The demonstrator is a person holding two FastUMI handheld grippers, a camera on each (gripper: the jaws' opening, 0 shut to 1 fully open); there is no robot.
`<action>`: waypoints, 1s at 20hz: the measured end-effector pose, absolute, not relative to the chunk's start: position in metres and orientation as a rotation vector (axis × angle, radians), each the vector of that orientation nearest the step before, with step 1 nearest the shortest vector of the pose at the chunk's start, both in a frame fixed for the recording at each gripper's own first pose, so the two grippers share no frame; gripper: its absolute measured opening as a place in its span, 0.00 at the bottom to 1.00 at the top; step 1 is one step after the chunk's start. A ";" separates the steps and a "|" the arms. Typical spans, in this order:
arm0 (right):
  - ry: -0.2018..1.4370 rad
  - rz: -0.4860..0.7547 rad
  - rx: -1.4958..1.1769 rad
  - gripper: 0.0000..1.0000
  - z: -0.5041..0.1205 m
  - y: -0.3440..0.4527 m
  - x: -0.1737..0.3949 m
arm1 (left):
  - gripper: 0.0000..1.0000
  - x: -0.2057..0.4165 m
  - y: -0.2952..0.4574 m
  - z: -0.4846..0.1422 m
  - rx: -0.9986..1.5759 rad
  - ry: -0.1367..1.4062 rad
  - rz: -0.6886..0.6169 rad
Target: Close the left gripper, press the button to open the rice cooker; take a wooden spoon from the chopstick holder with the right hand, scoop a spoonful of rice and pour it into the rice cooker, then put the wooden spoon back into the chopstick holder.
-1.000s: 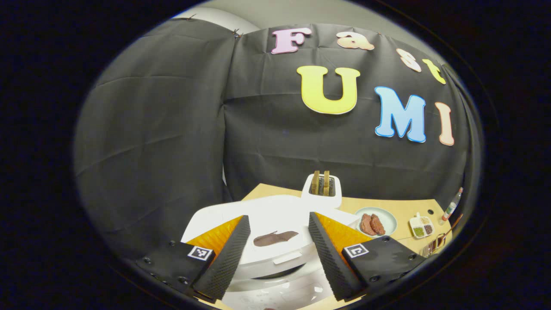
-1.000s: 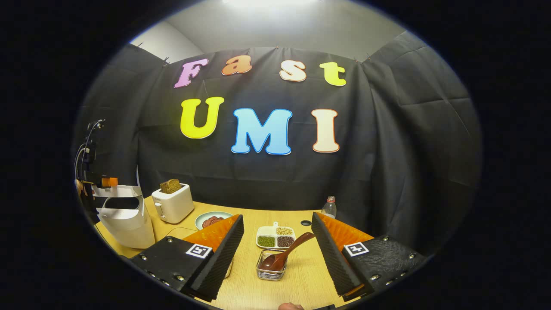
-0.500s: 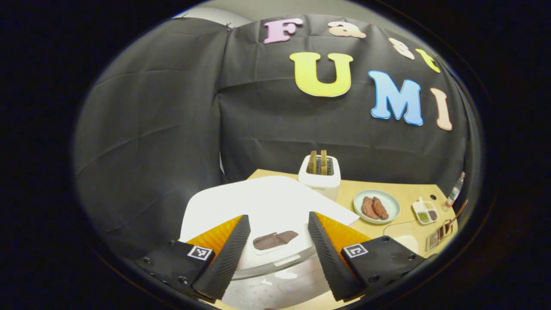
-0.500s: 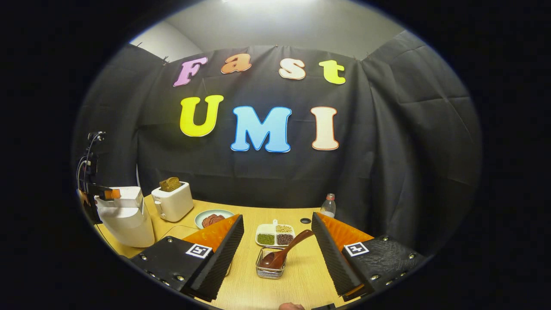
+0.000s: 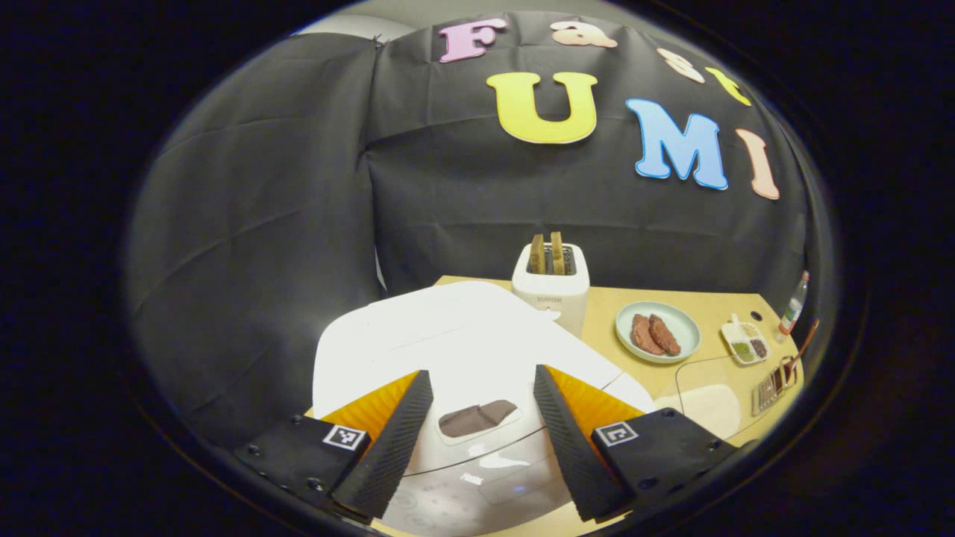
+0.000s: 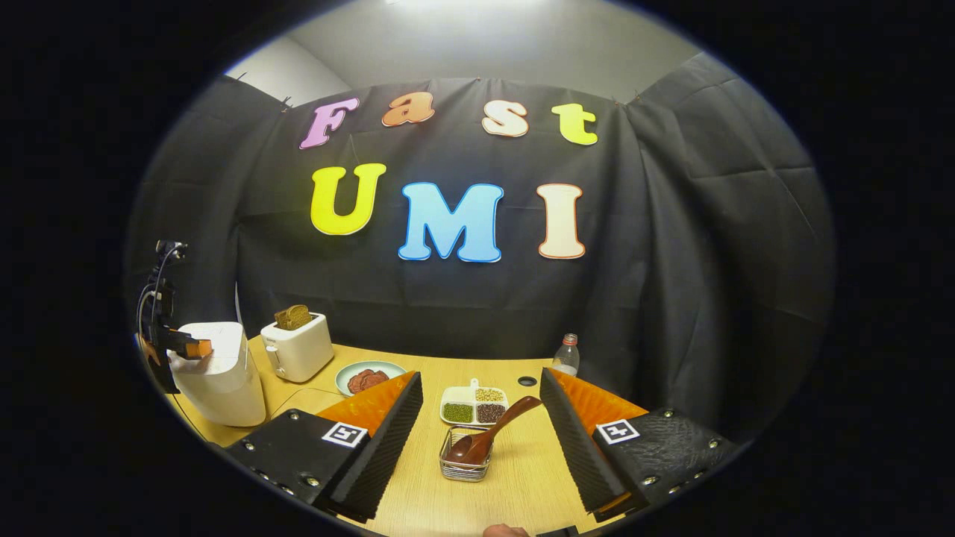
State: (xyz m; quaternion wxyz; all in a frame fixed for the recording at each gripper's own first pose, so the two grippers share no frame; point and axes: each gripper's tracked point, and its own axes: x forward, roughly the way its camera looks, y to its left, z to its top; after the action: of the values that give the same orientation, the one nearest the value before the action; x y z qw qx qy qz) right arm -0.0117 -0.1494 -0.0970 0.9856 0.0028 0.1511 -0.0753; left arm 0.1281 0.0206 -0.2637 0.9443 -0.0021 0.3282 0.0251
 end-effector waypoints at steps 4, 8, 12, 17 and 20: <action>0.297 -0.133 0.019 0.96 -0.095 -0.142 -0.012 | 0.97 0.126 0.019 -0.261 -0.052 0.604 0.027; 0.274 -0.105 0.017 0.96 -0.086 -0.137 -0.010 | 0.98 0.123 0.018 -0.258 0.037 0.581 -0.023; 0.241 -0.081 0.017 0.96 -0.072 -0.137 -0.007 | 0.97 0.125 -0.001 -0.225 0.117 0.514 -0.052; 0.205 -0.038 0.022 0.96 -0.060 -0.138 -0.009 | 0.97 0.109 -0.038 -0.134 0.058 0.320 -0.042; 0.182 -0.003 0.021 0.96 -0.052 -0.137 -0.014 | 0.97 0.084 -0.063 -0.091 -0.016 0.242 -0.033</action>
State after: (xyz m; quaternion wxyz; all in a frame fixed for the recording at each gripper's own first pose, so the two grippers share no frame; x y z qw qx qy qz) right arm -0.0139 -0.1374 -0.0516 0.9958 0.0104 0.0911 -0.0013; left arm 0.0844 -0.0632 -0.0912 0.9925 -0.0079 0.1207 -0.0167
